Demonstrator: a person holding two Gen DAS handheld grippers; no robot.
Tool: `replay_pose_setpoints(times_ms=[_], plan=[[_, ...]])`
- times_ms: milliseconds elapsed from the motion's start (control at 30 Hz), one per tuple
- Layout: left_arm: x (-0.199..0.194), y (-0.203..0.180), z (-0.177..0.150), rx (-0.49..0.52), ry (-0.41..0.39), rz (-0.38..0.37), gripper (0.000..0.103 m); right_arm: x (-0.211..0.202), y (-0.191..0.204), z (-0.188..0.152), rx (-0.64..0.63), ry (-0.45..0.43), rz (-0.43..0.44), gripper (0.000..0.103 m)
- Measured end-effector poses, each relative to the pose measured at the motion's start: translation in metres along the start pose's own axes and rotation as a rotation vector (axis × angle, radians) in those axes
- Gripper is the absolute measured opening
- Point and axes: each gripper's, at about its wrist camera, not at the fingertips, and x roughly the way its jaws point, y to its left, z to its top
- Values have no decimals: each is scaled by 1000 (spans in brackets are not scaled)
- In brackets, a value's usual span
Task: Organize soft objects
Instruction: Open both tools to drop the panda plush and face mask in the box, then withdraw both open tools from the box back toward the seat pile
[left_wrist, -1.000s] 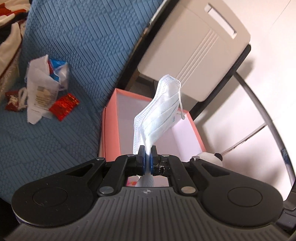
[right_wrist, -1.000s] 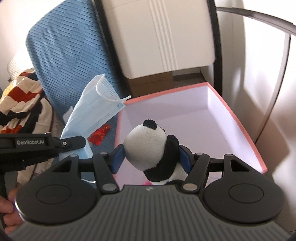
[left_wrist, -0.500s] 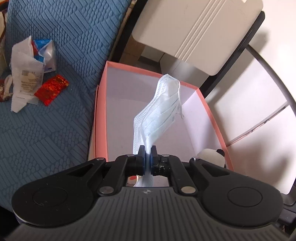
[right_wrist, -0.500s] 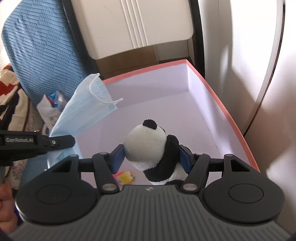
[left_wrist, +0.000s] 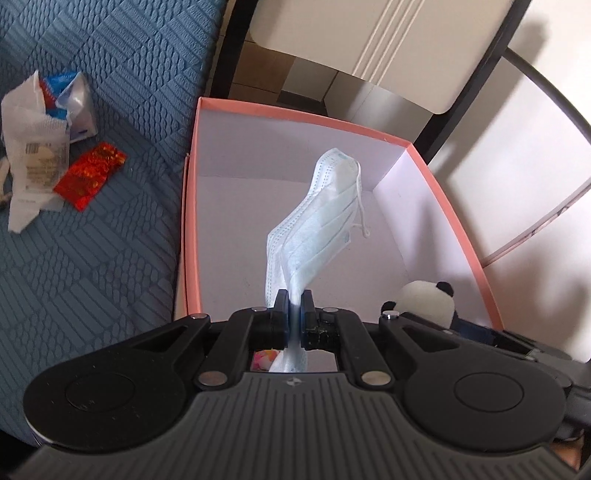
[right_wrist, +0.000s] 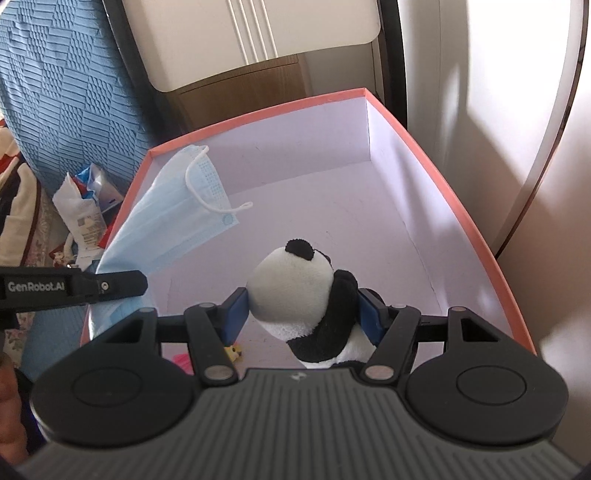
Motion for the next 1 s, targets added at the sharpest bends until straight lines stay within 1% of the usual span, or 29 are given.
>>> replay_pose_setpoints(times_ms=[33,67,100,133,167,200,233,300,367,433,700,1000], plan=[[0,1,0,-2,5,-7,7,-1,0,1,-2,0,3,67],[-1,1,1,-2,9,-14,10,-2,0,1,-2,0,6,67],[-1,1,1,3,14,-15,15,-2,0,2,-1,0,5,68],[-2,0,1,11,18,-9,37,-3,0,2,0,-1,-1,71],[-3,-1,2,19,18,2,67,-2,0,2,0,-1,-10,75],[-6,-1,2,27,8,13,78,-2,0,3,4,-1,-19,82],[-9,-2,1,34,-11,25,84,-3,1,3,9,-7,-20,82],[-21,-4,0,44,-68,25,84,-10,1,4,15,-23,-5,82],[-30,-5,2,47,-80,8,84,-19,4,5,20,-35,9,82],[-41,-7,3,54,-100,-5,84,-26,7,6,16,-43,5,83],[-91,-11,4,94,-176,-16,84,-68,22,6,8,-105,11,83],[-153,10,-1,93,-267,-36,84,-113,57,5,-17,-178,6,83]])
